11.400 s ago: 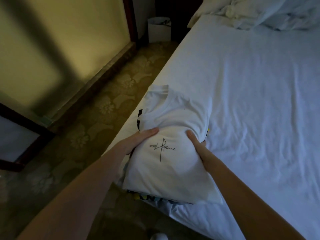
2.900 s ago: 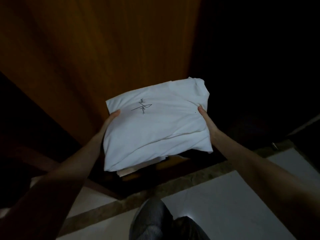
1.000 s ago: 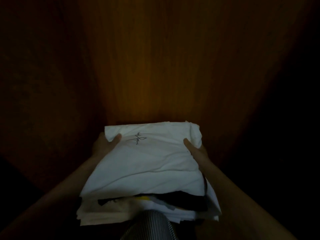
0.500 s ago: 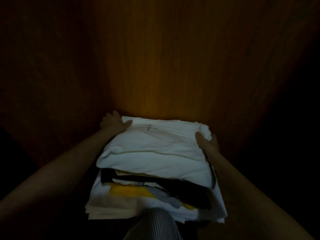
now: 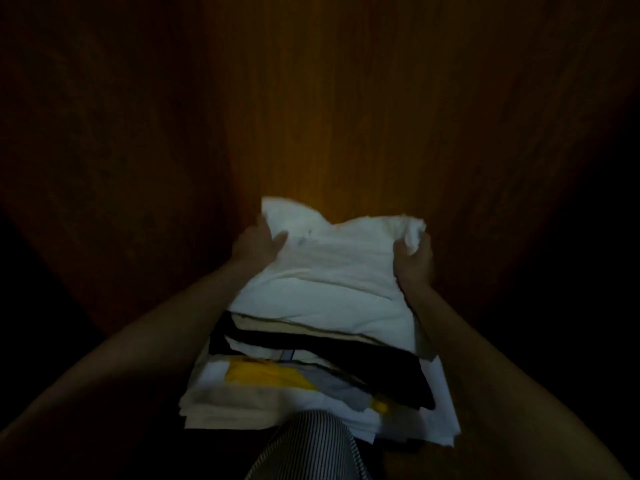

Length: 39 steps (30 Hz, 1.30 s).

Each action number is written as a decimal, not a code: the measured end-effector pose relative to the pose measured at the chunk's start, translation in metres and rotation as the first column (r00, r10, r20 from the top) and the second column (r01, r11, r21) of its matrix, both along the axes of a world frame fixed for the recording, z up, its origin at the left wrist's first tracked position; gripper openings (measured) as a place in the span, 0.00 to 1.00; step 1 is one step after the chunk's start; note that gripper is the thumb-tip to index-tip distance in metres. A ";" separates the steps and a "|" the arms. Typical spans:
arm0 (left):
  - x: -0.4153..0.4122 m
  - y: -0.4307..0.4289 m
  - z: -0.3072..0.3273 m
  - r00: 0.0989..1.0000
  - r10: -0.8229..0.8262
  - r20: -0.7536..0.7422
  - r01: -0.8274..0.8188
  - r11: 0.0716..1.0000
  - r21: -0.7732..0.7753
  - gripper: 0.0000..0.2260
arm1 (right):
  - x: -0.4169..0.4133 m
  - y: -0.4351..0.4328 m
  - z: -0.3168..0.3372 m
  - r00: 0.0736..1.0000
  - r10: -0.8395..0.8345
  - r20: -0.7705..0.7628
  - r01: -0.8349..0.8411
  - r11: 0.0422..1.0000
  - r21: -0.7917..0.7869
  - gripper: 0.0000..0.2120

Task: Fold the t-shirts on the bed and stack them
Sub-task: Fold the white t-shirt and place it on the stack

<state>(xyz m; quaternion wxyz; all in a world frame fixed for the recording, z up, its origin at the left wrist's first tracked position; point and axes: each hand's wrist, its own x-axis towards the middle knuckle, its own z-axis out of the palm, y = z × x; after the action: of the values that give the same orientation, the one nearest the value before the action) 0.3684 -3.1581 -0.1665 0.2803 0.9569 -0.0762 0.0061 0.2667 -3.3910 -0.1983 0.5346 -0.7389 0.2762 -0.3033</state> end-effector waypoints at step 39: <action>-0.111 0.031 -0.085 0.796 -0.374 0.475 0.167 0.891 0.421 0.32 | -0.099 0.074 -0.060 0.950 0.010 -0.312 -0.275 0.501 -0.821 0.28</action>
<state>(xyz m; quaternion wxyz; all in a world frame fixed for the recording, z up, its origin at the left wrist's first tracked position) 0.2578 -3.1274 -0.2512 0.0659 0.9281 -0.2908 0.2228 0.1679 -3.3165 -0.2578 0.0816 -0.9595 0.0971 -0.2517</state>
